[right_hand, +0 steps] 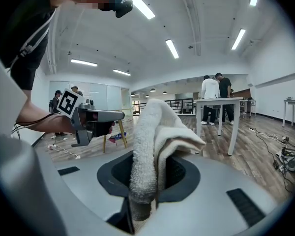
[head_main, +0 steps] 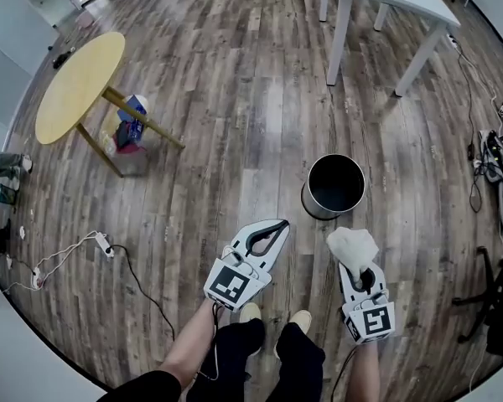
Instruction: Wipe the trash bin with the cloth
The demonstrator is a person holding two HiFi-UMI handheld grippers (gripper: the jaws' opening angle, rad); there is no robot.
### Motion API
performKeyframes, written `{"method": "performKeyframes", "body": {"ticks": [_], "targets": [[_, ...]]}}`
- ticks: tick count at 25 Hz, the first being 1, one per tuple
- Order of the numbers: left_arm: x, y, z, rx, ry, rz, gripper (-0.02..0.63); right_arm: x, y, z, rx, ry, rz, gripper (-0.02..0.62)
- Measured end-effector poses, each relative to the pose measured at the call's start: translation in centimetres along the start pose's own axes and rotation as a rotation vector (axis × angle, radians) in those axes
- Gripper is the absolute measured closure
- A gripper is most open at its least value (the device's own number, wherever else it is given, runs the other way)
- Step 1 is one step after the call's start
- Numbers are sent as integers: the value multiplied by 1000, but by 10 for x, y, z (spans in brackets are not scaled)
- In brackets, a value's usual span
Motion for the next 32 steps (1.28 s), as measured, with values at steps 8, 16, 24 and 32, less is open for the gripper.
{"method": "performKeyframes", "body": {"ticks": [8, 16, 24, 32], "targets": [[32, 18, -78, 44, -5, -5, 606, 42, -23, -75, 13, -77, -19, 512], [52, 37, -163, 40, -8, -11, 606, 80, -31, -154, 19, -129, -14, 512], [63, 54, -240, 60, -54, -10, 606, 116, -21, -235, 13, -161, 14, 512], [63, 72, -304, 54, -61, 6, 606, 146, -10, -296, -15, -154, 26, 512]]}}
Point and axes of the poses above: the fingertips, and each gripper's own axes: x forward along the fingers, y to its left, z out of its top, the point moved 5 cm from there along -x, backward along the fingers, and after that the axes turned 15 degrees about -z, right-handed, at the moved point
